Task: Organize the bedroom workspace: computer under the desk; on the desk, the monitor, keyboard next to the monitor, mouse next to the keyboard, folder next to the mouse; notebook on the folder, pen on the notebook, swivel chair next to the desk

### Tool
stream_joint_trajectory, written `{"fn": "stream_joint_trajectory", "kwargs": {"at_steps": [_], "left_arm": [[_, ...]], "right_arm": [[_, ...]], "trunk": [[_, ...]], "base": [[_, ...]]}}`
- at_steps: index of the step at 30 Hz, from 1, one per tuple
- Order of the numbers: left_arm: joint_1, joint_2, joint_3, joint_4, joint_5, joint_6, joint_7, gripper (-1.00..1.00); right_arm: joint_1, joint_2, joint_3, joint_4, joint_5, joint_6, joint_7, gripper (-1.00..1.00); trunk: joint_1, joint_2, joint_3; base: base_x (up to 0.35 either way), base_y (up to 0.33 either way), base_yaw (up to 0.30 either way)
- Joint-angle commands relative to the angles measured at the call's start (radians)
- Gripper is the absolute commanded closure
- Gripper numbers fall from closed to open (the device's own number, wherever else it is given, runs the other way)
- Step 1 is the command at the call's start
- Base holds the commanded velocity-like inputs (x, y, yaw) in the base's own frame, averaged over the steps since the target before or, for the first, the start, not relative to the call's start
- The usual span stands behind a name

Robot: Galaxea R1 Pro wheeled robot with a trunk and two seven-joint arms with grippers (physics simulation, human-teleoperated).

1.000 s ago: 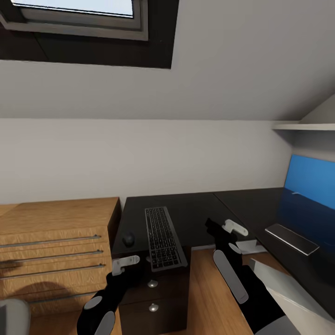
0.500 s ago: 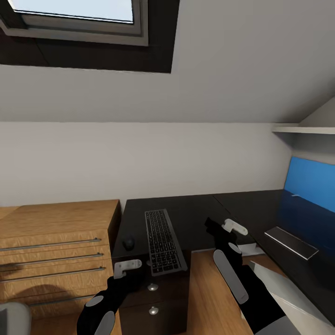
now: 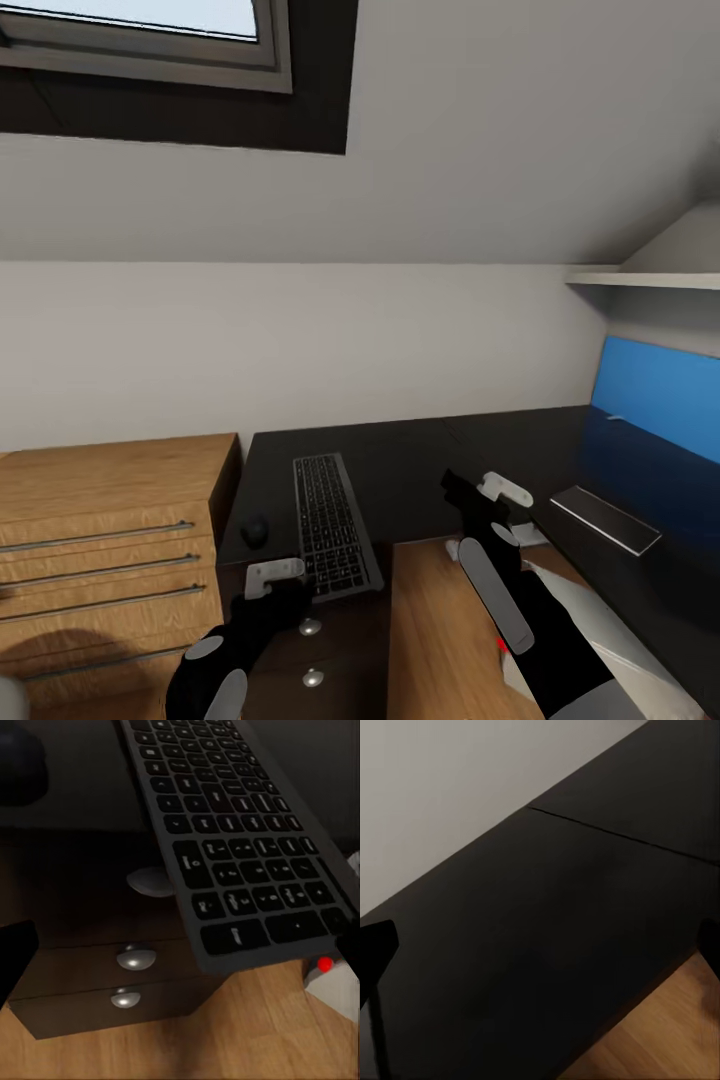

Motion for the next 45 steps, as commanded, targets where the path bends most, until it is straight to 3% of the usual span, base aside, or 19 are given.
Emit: {"fn": "stream_joint_trajectory", "kwargs": {"at_steps": [1,14,45], "left_arm": [[-0.001,0.0,-0.001,-0.002,0.01,0.002,0.01,-1.0],[-0.001,0.0,-0.003,-0.004,0.009,-0.001,0.015,-1.0],[-0.001,-0.001,-0.001,-0.008,0.009,-0.016,0.013,-1.0]], "right_arm": [[-0.001,-0.001,0.003,-0.001,-0.003,0.005,-0.007,-1.0],[-0.001,0.0,0.003,0.0,-0.004,0.004,-0.008,-1.0],[-0.001,0.003,0.002,0.0,-0.005,-0.001,-0.01,-1.0]], "trunk": [[0.0,-0.001,-0.001],[0.0,-0.001,-0.006],[0.0,-0.001,-0.055]], "base": [[0.029,-0.026,-0.254],[0.006,-0.005,-0.246],[0.0,0.0,-0.005]]}}
